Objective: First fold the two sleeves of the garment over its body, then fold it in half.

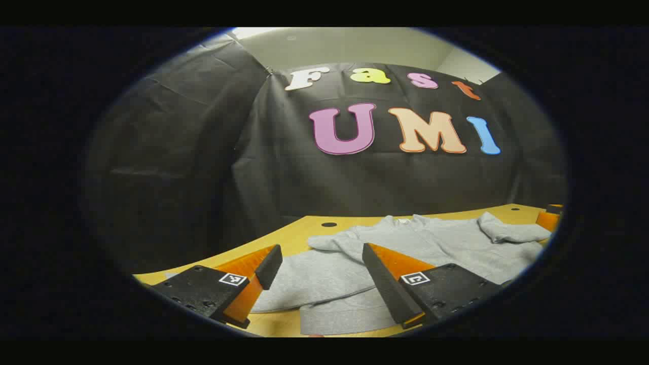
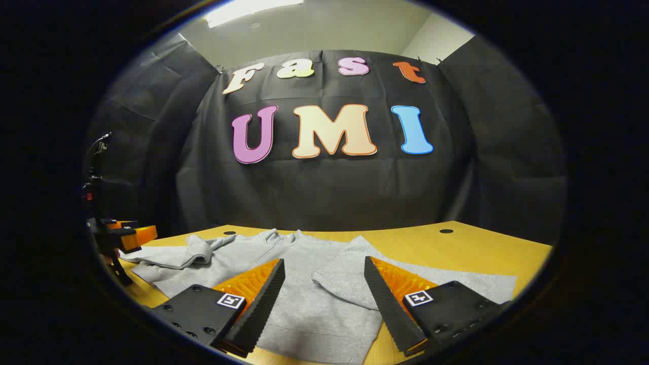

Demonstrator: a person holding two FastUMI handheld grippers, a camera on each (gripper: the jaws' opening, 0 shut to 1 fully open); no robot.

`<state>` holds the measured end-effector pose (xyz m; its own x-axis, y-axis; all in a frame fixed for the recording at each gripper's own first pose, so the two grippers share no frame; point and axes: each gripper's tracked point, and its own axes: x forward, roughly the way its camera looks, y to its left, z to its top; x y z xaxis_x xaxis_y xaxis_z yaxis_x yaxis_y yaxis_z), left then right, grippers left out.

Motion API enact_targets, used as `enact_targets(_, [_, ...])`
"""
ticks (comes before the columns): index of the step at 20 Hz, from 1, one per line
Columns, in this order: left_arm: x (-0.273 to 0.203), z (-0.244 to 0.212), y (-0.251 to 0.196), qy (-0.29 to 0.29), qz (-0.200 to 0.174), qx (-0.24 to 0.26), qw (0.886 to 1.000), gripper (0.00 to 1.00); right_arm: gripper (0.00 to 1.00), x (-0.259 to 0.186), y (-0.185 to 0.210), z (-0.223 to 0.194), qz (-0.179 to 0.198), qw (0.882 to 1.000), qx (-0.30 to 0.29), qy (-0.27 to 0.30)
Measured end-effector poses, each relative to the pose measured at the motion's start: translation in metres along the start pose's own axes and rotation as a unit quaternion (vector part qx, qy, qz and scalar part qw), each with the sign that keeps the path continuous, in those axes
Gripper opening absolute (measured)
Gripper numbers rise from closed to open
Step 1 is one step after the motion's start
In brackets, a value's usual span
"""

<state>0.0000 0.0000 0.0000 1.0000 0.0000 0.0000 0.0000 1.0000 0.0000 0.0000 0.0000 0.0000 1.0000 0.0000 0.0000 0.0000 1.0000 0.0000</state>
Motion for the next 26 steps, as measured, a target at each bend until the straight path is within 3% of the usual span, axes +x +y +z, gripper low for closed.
enact_targets(26, [-0.001,0.0,0.0,-0.001,-0.002,0.001,1.0,0.94,0.98,0.001,-0.013,0.001,-0.037,0.999,-0.004,-0.004])
